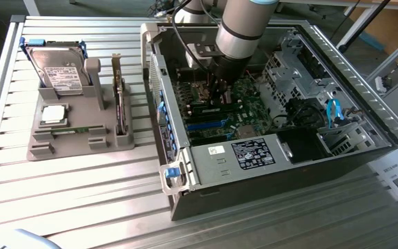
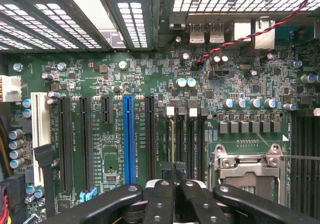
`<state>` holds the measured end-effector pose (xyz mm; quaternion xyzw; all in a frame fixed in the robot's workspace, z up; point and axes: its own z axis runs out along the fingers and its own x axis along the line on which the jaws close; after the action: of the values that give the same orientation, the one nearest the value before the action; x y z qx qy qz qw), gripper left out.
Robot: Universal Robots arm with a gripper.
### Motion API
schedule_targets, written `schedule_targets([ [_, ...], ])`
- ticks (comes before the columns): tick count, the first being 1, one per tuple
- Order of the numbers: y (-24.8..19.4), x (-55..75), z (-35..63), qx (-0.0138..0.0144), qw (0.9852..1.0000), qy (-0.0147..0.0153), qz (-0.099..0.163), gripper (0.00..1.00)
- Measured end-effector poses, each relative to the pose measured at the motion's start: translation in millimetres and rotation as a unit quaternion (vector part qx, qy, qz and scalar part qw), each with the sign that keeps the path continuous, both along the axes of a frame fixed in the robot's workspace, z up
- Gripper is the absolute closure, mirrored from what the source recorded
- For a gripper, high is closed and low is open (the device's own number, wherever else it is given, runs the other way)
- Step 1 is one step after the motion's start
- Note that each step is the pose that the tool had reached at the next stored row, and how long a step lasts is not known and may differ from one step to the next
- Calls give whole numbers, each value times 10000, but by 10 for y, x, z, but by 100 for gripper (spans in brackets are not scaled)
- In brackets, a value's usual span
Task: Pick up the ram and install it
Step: 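Press down the ram until it locks into place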
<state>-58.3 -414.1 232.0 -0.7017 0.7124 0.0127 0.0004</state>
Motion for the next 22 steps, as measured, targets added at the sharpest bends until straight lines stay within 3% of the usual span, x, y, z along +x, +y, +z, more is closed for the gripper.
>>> schedule_targets([
  [4, 0, 0, 12, 4, 10000, -2, 0, 90],
  [15, 0, 0, 177, 0, 10000, -1, 0, 90],
  [22, -1, -42, 183, 0, 10000, -2, 1, 90],
])
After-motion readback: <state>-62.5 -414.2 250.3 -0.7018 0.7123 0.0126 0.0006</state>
